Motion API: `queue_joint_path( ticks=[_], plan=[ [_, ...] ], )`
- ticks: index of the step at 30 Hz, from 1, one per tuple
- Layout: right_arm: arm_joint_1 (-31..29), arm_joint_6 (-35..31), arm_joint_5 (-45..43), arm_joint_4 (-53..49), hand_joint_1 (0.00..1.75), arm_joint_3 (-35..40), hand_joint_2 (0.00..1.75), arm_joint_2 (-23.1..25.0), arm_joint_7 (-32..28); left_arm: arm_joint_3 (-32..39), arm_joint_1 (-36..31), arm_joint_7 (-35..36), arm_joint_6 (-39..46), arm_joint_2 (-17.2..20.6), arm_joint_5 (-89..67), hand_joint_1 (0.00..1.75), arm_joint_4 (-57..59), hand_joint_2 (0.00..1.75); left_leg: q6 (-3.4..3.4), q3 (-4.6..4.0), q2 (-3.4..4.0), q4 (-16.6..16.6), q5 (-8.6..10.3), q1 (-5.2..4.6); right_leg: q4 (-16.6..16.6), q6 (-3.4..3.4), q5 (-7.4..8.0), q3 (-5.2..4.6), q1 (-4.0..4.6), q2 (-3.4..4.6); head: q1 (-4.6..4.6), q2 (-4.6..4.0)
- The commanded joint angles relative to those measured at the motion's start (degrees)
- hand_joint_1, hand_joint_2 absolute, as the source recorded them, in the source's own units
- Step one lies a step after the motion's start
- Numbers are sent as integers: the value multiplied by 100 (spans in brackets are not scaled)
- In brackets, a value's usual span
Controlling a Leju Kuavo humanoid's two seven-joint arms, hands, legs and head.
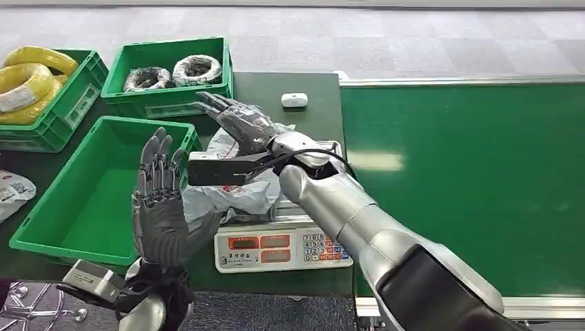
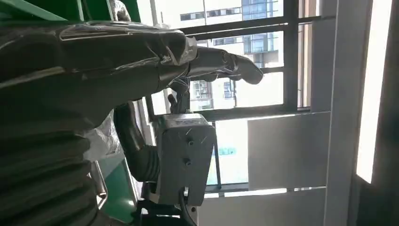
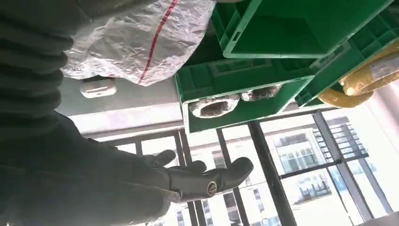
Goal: Moved the parcel from conveyor to table for the left to box.
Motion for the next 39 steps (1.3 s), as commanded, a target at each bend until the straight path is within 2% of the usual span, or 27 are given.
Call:
queue_joint_path(
  ticks=[1,2,5,7,9,11,13,16,17,18,19,20,21,23,26,27,30,32,35,39],
  plan=[
    [-25,-361,109,-1043,0,-1288,0,-338,-295,23,-137,0,-8,-123,-82,0,212,175,3,-5,-17,5,2,1,2,-2,-3,2,2,-20,-2,0],
    [115,-479,200,-1568,0,-1546,0,-447,-233,41,-116,0,19,-150,-104,0,175,175,4,-4,-21,6,1,2,0,-2,-5,6,4,-26,0,0],
    [724,-1369,1283,-3332,0,-2231,0,-718,487,110,97,12,175,-232,-286,0,-59,175,3,-5,-14,2,1,3,-5,-1,-2,4,4,-16,0,0],
    [1449,-1454,1250,-4670,0,-2670,0,-865,440,193,173,121,228,-239,-582,0,-233,175,3,0,-19,-2,0,5,-11,-1,-3,12,6,-21,0,0],
    [1661,-1347,1249,-5004,0,-2747,0,-935,459,243,161,166,181,-245,-609,0,-252,175,3,2,-30,-3,-1,8,-15,-1,-6,20,8,-31,0,0],
    [2410,-1511,1002,-5812,0,-3031,0,-975,110,536,-121,564,299,-295,-1600,0,-82,175,3,9,-40,-6,-1,4,-17,-2,-8,27,5,-39,-2,0],
    [3388,-1527,876,-6622,0,-3191,0,-1102,-193,739,-702,1166,392,-213,-3006,0,420,175,2,12,-66,-14,4,6,-28,-3,-6,38,6,-54,0,0],
    [4514,-1447,402,-7221,0,-3226,0,-1248,-825,462,-1795,1704,499,157,-4085,0,1622,175,-1,22,-111,-26,15,8,-42,-5,-9,57,8,-101,0,0],
    [4863,-1280,62,-7387,0,-3197,0,-1295,-1149,269,-2218,1927,523,306,-4542,0,2087,175,0,28,-128,-34,21,8,-50,-6,-8,68,9,-123,-2,0],
    [5236,-790,-584,-7566,0,-3125,0,-1362,-1652,15,-2736,2142,350,407,-4908,0,2662,175,-2,14,-118,-17,13,6,-31,-4,-9,49,5,-106,-2,0],
    [5449,-501,-834,-7673,0,-3148,0,-1369,-1956,-159,-3124,2286,311,397,-5199,0,3073,175,-2,20,-139,-23,20,8,-38,-5,-9,58,7,-129,-2,0],
    [5582,-214,-1056,-7755,0,-3157,0,-1336,-2173,-310,-3495,2495,283,332,-5543,0,3465,175,-2,11,-133,-11,15,7,-27,-4,-12,49,6,-124,2,0],
    [5609,14,-1147,-7800,0,-3115,175,-1318,-2247,-460,-3755,2649,211,300,-5771,0,3741,175,-1,12,-138,-14,18,7,-29,-5,-11,54,6,-131,-2,0],
    [5530,579,-1361,-7822,0,-2887,175,-1435,-2247,-899,-4294,3145,-135,236,-6858,0,4354,175,0,1,-130,0,17,5,-17,-4,-10,41,5,-124,-2,0],
    [5367,878,-1459,-7541,0,-2575,175,-1475,-2247,-1583,-5160,3614,-562,-12,-8071,0,6119,175,0,2,-92,6,10,3,-11,-7,-2,34,3,-89,-2,0],
    [5340,860,-1452,-7503,0,-2560,175,-1462,-2247,-1619,-5196,3657,-497,-34,-8071,0,6236,175,2,7,-99,2,14,4,-17,-7,-1,43,4,-101,-2,0],
    [5295,810,-1484,-7454,0,-2528,175,-1490,-2247,-1628,-5243,3671,-259,-54,-8065,0,6527,175,0,20,-61,-6,9,-1,-21,-8,5,40,-1,-61,-2,0],
    [5263,924,-1431,-7340,0,-2509,175,-1505,-2247,-2137,-5530,3741,-578,-23,-8071,0,7074,175,-2,18,-39,-2,3,-1,-16,-10,7,33,-1,-39,0,0],
    [5177,937,-1268,-7195,0,-2431,175,-1491,-2247,-2692,-5870,3762,-739,-285,-8071,0,8172,175,-2,21,-56,-3,6,2,-19,-10,4,38,2,-54,-2,0],
    [5175,940,-1261,-7192,0,-2426,175,-1487,-2247,-2782,-5867,3790,-705,-318,-8071,0,8278,175,1,26,-36,-8,5,-2,-23,-9,10,36,-1,-35,-7,0]
  ],
)
